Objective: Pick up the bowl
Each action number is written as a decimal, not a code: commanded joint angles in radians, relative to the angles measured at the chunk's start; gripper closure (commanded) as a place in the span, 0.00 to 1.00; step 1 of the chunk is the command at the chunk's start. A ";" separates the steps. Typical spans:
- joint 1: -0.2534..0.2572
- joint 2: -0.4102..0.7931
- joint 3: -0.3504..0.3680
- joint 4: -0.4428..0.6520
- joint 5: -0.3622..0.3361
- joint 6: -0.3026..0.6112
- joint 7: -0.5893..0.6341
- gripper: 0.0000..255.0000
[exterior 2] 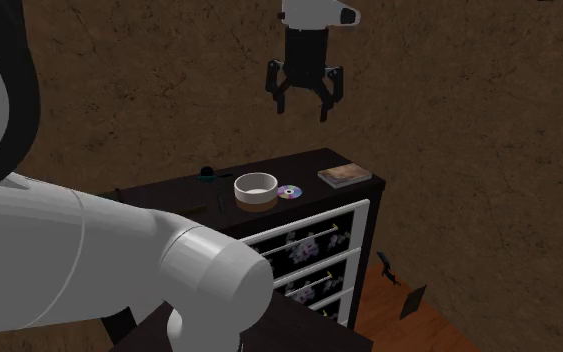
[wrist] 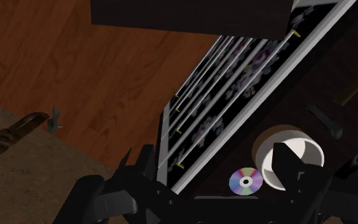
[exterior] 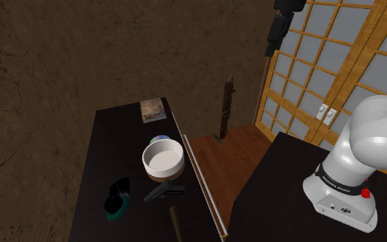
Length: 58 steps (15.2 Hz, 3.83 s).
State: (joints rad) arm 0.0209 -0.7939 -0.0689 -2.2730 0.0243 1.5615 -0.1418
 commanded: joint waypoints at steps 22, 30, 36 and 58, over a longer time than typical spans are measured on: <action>0.065 0.535 0.240 -0.076 0.029 0.598 0.247 0.00; 0.085 0.836 0.297 0.052 -0.066 0.752 0.382 0.00; 0.128 1.071 0.298 0.203 -0.166 0.814 0.488 0.00; 0.168 1.248 0.270 0.277 -0.232 0.905 0.547 1.00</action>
State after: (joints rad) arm 0.1875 0.4514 0.2011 -1.9959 -0.2071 2.4665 0.4046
